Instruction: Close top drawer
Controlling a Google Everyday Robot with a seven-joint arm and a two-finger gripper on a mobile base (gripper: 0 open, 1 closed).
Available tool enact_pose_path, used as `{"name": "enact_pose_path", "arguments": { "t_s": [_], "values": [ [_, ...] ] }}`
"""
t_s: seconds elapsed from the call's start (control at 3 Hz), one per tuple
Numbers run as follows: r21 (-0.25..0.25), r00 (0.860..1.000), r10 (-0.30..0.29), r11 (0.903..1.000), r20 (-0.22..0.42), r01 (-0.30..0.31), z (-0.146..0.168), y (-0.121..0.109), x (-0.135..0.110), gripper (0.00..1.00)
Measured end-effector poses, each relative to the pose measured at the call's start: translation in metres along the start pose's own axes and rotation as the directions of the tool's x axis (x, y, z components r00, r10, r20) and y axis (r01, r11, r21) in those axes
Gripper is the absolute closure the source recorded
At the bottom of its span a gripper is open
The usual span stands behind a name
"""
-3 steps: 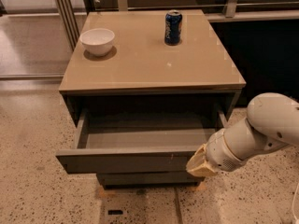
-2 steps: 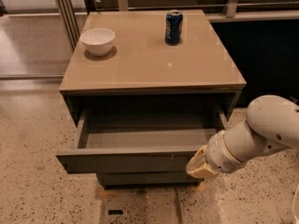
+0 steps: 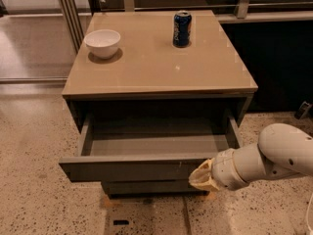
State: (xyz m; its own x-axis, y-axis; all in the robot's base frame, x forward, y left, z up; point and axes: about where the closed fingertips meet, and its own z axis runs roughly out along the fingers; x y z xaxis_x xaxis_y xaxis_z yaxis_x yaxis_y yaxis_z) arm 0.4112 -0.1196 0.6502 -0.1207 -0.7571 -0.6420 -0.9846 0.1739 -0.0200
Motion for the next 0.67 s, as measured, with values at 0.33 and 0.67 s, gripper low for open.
{"name": "enact_pose_path", "arguments": {
  "t_s": [0.33, 0.67],
  "values": [
    [0.033, 0.995, -0.058, 0.9979, 0.082, 0.056, 0.0172, -0.0096, 0.0037, 1.00],
    [0.033, 0.995, -0.058, 0.9979, 0.082, 0.056, 0.0172, -0.0096, 0.0037, 1.00]
  ]
}}
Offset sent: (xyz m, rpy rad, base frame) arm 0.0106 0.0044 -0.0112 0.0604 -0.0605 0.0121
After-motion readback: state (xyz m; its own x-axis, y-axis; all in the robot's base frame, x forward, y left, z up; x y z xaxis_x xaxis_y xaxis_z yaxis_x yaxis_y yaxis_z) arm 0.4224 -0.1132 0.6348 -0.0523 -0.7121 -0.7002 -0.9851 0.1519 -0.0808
